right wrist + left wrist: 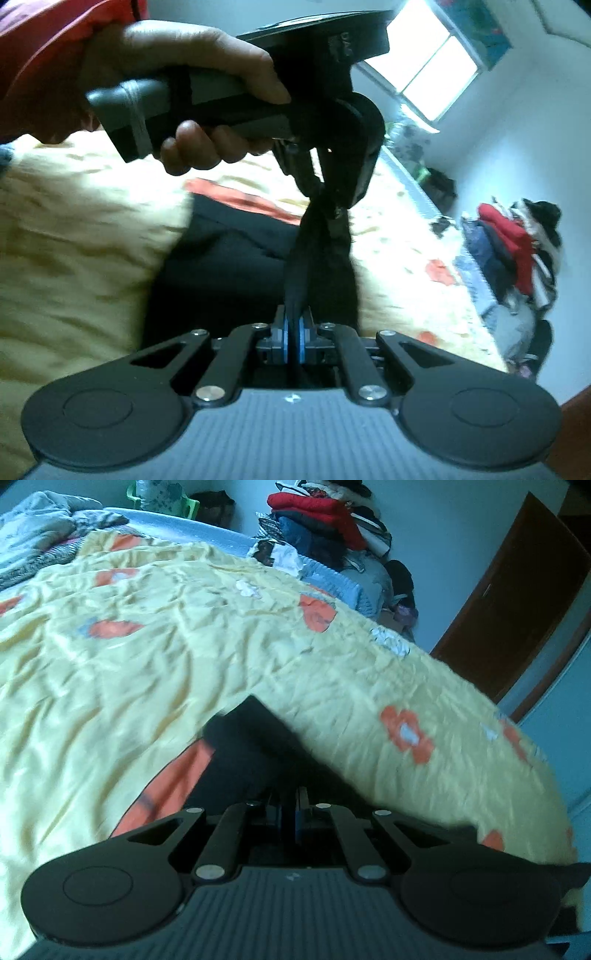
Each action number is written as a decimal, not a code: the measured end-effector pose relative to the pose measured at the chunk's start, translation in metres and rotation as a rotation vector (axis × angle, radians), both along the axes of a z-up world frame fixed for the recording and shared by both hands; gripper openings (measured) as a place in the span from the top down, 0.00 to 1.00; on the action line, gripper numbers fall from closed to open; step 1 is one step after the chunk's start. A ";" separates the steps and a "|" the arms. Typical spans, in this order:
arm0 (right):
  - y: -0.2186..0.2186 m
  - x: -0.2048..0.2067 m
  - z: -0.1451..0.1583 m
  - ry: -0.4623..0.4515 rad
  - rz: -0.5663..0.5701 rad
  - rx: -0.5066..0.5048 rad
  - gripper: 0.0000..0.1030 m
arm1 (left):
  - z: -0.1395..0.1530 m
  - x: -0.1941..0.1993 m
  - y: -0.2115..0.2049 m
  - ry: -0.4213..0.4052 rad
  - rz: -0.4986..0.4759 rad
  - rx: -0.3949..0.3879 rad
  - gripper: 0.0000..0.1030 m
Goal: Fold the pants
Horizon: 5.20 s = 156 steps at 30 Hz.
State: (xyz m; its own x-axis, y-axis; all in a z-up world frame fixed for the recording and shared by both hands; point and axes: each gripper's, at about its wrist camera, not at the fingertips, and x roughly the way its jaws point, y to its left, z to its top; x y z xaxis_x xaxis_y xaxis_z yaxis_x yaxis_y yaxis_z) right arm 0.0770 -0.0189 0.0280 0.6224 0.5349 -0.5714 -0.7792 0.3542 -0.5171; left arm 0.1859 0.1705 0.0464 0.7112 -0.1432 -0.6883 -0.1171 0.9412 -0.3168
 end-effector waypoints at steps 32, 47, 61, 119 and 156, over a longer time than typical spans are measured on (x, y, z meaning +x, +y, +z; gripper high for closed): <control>-0.165 -0.078 -0.004 0.122 -0.690 0.214 0.33 | 0.003 -0.090 -0.062 -0.045 0.026 0.377 0.40; -0.484 -0.222 -0.024 0.444 -1.425 1.451 0.31 | -0.019 -0.121 -0.247 -0.129 -0.405 0.371 0.31; -0.500 -0.195 -0.039 0.323 -1.497 1.445 0.95 | -0.029 -0.122 -0.284 -0.118 -0.463 0.380 0.29; -0.485 0.105 0.005 0.612 -1.204 1.100 0.37 | -0.066 -0.093 -0.314 -0.106 -0.589 0.398 0.02; -0.512 -0.125 0.095 0.209 -1.102 1.721 0.96 | -0.067 -0.102 -0.341 -0.264 -0.712 0.446 0.74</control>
